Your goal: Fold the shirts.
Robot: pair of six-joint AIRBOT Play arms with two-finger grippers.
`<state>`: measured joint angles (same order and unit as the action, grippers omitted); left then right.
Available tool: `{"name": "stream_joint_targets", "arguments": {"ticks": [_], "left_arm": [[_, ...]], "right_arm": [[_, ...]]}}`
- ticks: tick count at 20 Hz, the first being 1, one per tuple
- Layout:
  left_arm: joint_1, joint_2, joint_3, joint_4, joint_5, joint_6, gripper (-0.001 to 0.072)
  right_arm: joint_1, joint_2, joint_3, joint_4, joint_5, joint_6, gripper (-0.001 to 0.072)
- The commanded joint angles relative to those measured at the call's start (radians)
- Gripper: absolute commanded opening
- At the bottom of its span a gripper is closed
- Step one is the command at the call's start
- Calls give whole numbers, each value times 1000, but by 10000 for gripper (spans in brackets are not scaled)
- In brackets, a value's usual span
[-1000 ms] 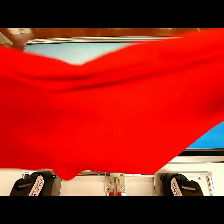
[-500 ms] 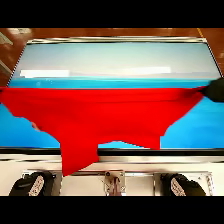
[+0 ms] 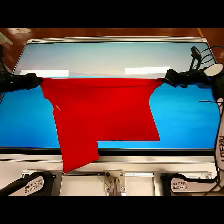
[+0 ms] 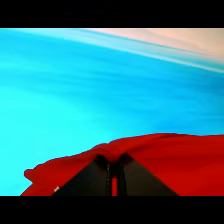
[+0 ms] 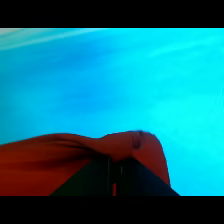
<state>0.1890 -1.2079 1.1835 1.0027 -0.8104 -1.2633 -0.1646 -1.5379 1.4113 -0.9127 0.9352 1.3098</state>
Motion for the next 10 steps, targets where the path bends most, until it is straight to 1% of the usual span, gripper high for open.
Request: {"name": "stream_joint_targets", "arguments": {"ticks": [1,2,4,7,8,10], "left_arm": [[-11,-176,-5,-51,182,40,50],[-11,-206,-5,-53,195,40,49],[-11,-249,-4,-53,228,41,49],[-13,-285,-4,-53,305,40,49],[-15,-292,-4,-54,320,40,50],[-15,-306,-4,-54,322,40,50]], "right_arm": [[61,-111,-5,9,-229,-52,68],[92,-125,-5,-29,-262,-69,67],[143,-145,-5,-101,-342,-70,68],[175,-164,-5,-117,-461,-42,68],[175,-168,-5,-114,-480,-15,68],[174,-180,-5,-116,-471,24,68]]}}
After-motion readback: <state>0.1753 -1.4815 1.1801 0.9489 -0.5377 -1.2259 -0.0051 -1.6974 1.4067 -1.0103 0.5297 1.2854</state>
